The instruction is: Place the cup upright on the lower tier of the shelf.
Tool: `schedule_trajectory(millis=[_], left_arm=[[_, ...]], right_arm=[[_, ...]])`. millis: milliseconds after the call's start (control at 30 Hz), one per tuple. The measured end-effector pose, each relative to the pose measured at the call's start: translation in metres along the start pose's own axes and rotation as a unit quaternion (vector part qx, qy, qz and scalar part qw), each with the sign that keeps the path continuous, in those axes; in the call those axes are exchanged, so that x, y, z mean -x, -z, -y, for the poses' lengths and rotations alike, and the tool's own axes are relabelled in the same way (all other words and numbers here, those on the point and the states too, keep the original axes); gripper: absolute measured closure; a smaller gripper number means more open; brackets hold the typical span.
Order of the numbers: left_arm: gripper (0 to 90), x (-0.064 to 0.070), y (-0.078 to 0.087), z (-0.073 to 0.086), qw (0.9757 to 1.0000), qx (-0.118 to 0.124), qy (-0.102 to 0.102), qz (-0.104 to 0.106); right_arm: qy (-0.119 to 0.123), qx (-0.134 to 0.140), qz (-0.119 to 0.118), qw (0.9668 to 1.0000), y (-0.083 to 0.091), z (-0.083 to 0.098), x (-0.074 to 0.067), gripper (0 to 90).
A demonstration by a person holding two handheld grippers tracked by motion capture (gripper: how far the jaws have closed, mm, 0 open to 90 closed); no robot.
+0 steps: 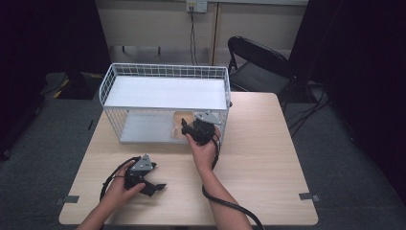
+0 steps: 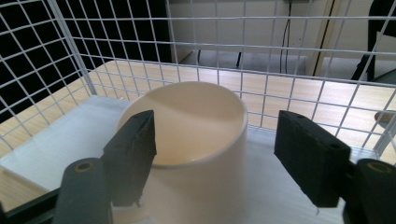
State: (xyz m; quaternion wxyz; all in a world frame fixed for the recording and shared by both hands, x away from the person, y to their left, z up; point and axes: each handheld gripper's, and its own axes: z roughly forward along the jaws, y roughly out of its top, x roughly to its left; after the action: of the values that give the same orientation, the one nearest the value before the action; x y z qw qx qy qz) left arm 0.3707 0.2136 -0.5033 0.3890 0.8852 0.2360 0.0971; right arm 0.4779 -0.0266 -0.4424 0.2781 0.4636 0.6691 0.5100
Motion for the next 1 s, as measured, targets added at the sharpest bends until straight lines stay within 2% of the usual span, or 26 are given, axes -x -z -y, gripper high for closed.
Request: schedule_trajectory(millis=[133,300,467,633,667,867,1000], left_arm=[[9.7,0.0,0.0,0.0,1.0,0.0,0.0,0.0],[9.7,0.0,0.0,0.0,1.0,0.0,0.0,0.0],[9.7,0.0,0.0,0.0,1.0,0.0,0.0,0.0],[9.7,0.0,0.0,0.0,1.0,0.0,0.0,0.0],[9.7,0.0,0.0,0.0,1.0,0.0,0.0,0.0],[9.7,0.0,0.0,0.0,1.0,0.0,0.0,0.0],[9.7,0.0,0.0,0.0,1.0,0.0,0.0,0.0]], right_arm=[[0.004,-0.007,-0.02,0.9998,0.006,-0.002,-0.002,25.8],[0.004,-0.006,-0.031,0.9995,0.013,-0.005,-0.002,24.9],[0.006,-0.021,-0.047,0.9987,0.024,-0.004,0.001,24.9],[0.012,-0.029,-0.051,0.9982,0.029,-0.001,0.004,25.1],[0.018,-0.038,-0.055,0.9976,0.03,0.0,0.004,25.5],[0.026,-0.048,-0.055,0.997,0.029,0.007,0.005,26.4],[0.031,-0.054,-0.056,0.9965,0.025,0.012,0.004,32.6]])
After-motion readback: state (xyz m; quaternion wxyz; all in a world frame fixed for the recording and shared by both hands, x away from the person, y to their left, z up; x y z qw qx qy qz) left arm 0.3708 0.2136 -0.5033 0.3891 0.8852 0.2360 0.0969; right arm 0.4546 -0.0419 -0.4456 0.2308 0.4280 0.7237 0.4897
